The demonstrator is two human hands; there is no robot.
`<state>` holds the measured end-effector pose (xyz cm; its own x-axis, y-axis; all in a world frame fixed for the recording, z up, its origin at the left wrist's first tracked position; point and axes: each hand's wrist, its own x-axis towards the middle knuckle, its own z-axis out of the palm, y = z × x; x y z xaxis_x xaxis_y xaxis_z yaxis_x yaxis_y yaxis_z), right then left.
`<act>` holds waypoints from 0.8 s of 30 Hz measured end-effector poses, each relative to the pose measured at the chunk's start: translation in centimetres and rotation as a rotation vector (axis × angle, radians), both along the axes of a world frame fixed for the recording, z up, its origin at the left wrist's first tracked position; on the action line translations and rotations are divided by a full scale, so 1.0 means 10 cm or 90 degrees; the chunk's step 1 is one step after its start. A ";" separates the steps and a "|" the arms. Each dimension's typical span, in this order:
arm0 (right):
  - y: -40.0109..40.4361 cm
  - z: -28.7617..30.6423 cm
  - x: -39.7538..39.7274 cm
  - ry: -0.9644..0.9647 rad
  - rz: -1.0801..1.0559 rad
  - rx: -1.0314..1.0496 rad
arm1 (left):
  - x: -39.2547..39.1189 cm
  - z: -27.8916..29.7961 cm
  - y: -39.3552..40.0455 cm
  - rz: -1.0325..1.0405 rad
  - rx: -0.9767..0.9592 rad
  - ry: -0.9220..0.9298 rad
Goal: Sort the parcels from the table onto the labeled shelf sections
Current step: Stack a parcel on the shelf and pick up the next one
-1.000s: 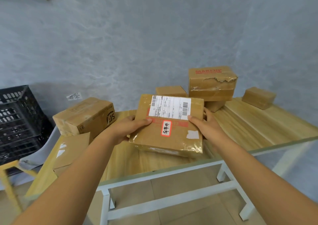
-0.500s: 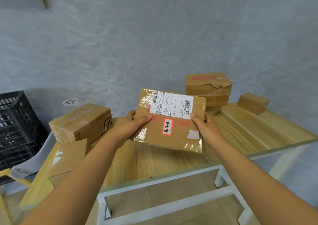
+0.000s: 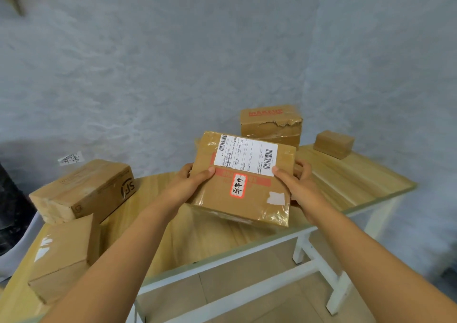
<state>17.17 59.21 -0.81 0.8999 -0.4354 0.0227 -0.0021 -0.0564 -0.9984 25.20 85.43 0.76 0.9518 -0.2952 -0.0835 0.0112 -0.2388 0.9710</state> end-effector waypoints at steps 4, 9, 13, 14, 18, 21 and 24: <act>-0.26 0.04 -0.18 0.023 0.030 -0.046 | -0.04 0.08 -0.16 -0.039 0.015 -0.025; -0.49 0.04 -0.43 0.026 -0.037 -0.018 | -0.04 0.19 -0.47 -0.097 0.047 0.002; -0.69 0.08 -0.68 0.031 -0.127 -0.020 | -0.08 0.23 -0.78 -0.152 0.059 -0.023; -0.74 0.09 -0.75 0.032 -0.146 -0.021 | -0.10 0.23 -0.86 -0.171 0.053 -0.020; -0.90 0.10 -1.11 0.037 -0.226 -0.014 | -0.13 0.20 -1.24 -0.244 0.037 -0.008; -0.97 0.10 -1.46 0.036 -0.305 -0.010 | -0.22 0.20 -1.59 -0.316 0.043 -0.007; -1.03 0.12 -1.86 0.043 -0.390 -0.016 | -0.41 0.19 -1.93 -0.382 0.042 -0.011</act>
